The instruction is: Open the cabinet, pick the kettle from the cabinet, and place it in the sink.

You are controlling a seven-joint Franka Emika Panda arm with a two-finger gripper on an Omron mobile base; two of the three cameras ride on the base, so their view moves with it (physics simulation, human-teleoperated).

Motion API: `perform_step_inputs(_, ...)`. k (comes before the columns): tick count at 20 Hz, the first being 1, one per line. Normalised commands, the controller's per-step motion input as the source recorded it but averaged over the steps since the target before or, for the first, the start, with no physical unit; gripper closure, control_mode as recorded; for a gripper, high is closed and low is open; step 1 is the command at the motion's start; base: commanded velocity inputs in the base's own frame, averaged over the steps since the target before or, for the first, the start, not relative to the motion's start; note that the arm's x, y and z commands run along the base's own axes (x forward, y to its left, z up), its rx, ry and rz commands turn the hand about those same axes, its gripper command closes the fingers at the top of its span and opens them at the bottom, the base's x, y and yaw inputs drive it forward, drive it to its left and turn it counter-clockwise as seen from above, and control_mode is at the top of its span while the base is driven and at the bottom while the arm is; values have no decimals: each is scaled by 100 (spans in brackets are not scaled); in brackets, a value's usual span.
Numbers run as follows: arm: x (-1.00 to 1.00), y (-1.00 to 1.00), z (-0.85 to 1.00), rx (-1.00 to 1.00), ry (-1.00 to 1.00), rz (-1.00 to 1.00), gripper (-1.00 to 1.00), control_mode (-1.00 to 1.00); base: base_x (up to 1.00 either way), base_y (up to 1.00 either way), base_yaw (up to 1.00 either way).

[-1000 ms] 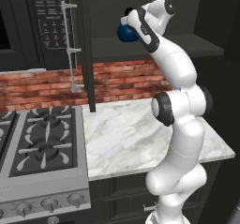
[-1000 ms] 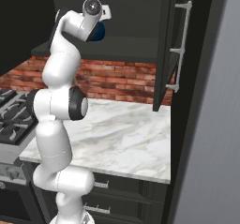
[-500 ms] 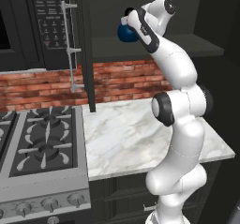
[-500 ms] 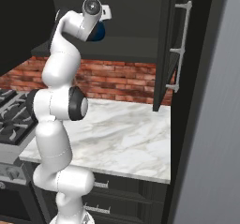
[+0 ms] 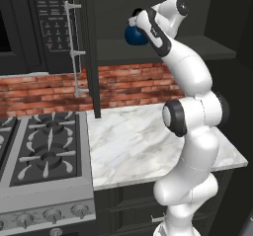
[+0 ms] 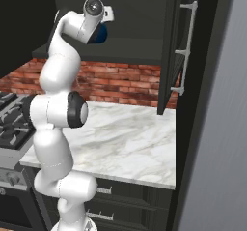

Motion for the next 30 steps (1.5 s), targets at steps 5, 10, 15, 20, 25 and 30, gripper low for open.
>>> perform_step_inputs(5,-54,0,3,11,5,-1,100,-100,0,0,0)
perform_step_inputs(10,-63,0,3,7,6,0,100,-100,0,0,0)
perform_step_inputs(15,-68,0,0,3,0,0,100,-100,0,0,0)
perform_step_inputs(20,-74,-1,0,3,0,0,100,-100,0,0,0)
perform_step_inputs(25,-75,-6,1,4,0,0,100,-100,0,0,0)
perform_step_inputs(30,-75,-8,1,3,0,0,100,-100,0,0,0)
